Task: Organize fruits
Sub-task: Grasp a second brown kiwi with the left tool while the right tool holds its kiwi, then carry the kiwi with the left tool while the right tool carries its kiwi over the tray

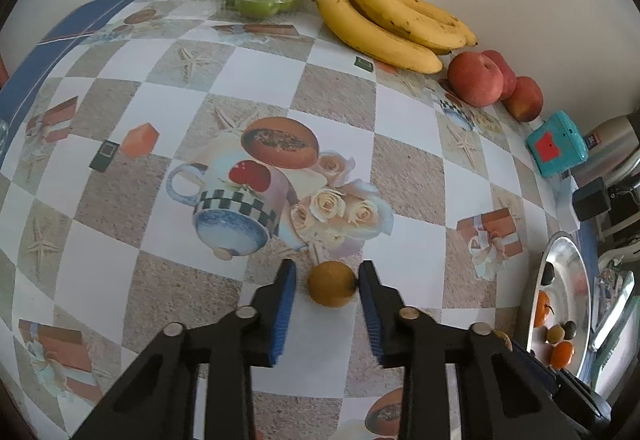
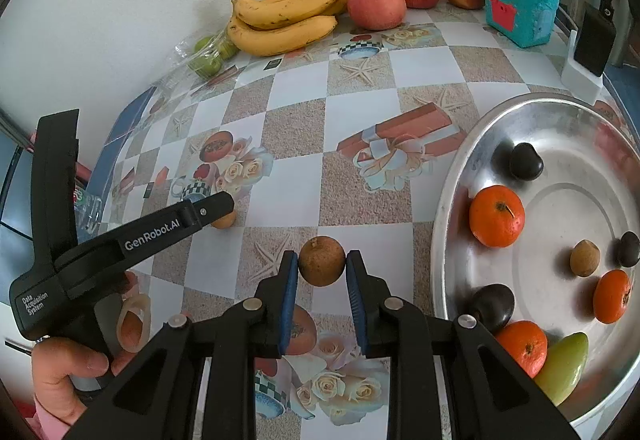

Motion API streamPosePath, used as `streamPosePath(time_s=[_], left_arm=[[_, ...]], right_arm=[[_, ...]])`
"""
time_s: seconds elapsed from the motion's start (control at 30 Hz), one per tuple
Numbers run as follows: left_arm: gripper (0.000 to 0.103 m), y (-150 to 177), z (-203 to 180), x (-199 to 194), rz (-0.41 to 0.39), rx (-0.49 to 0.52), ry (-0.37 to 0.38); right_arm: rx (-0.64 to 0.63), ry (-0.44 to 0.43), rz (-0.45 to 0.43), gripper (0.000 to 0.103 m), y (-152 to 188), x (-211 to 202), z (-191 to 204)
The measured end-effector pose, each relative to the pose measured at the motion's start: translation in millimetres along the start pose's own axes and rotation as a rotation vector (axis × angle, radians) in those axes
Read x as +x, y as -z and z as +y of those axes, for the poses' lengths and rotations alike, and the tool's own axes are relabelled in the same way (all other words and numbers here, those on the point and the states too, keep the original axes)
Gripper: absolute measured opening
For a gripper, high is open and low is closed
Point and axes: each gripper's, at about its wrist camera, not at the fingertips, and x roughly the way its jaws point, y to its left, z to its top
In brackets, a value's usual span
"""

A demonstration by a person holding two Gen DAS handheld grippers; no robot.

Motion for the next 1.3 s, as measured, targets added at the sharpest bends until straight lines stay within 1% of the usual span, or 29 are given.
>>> streamPosePath(time_s=[0.17, 0.53, 0.73, 0.9, 1.03, 1.17, 1.3], left_arm=[[0.028, 0, -5, -3, -0.001, 0.017, 0.011], [0.028, -7, -14, -34, -0.071, 0.024, 0.042], [0.028, -8, -21, -52, -0.108, 0.028, 0.061], [0.028, -7, -32, -62, -0.123, 0.042, 0.087], [0.028, -3, -45, -65, -0.126, 0.067, 0.099], [0.028, 4, -67, -63, -0.106, 0.114, 0.127], [0.028, 16, -95, -56, -0.073, 0.182, 0.149]], right_arm=[[-0.002, -0.003, -0.001, 0.026, 0, 0, 0], [0.001, -0.004, -0.004, 0.026, 0, -3, 0], [0.014, 0.001, -0.020, 0.026, -2, -11, -7], [0.055, 0.009, -0.050, 0.026, -4, -24, -21], [0.108, 0.017, -0.080, 0.026, -4, -36, -40], [0.166, 0.040, -0.117, 0.026, -4, -49, -64], [0.211, 0.087, -0.129, 0.026, -4, -52, -86]])
